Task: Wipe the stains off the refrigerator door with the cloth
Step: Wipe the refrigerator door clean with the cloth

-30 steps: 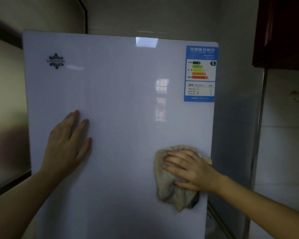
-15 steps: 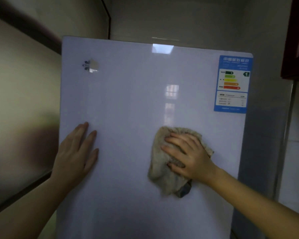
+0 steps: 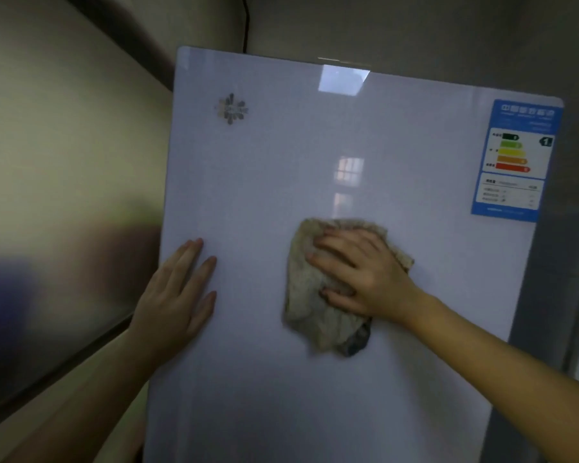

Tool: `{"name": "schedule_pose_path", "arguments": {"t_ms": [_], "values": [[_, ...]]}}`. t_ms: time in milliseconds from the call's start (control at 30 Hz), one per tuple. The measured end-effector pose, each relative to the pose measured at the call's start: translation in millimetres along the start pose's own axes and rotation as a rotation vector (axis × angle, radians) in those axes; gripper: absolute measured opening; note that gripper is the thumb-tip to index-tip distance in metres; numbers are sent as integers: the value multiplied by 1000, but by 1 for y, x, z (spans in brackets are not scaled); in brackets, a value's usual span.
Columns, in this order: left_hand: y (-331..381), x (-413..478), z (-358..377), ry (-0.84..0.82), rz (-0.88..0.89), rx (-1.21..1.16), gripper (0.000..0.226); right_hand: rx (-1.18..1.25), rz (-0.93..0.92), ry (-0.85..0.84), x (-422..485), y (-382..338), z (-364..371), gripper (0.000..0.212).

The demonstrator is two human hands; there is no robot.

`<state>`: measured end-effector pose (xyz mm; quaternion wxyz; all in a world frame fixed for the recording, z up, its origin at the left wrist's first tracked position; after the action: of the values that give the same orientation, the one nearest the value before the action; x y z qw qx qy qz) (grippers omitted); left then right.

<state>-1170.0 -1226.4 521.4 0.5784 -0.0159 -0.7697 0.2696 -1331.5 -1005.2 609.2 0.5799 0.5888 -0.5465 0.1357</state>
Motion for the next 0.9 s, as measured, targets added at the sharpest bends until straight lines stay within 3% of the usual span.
{"name": "schedule_pose_path", "arguments": {"t_ms": [233, 467, 567, 700, 900], "values": [[0, -6, 2, 14, -14, 3, 55, 29, 129, 11, 15, -18, 13, 50], [3, -10, -1, 12, -28, -57, 52, 114, -151, -227, -95, -120, 77, 46], [4, -14, -3, 2, -12, -64, 49, 128, -168, -272, -119, -140, 90, 43], [1, -20, -7, -10, -23, -50, 50, 123, -133, -209, -88, -125, 77, 44], [17, -61, -14, 10, -125, -46, 53, 53, 183, 56, 21, -66, 37, 49]]}}
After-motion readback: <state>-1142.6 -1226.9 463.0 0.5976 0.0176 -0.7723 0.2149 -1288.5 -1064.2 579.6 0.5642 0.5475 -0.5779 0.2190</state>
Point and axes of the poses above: each hand's wrist, its own x-axis towards the middle knuckle, its own z-axis out of the palm, y = z × x, the point moved 7 cm from there along x, towards the middle knuckle, and after that the axes turned 14 degrees about z, right-handed, at the moved point
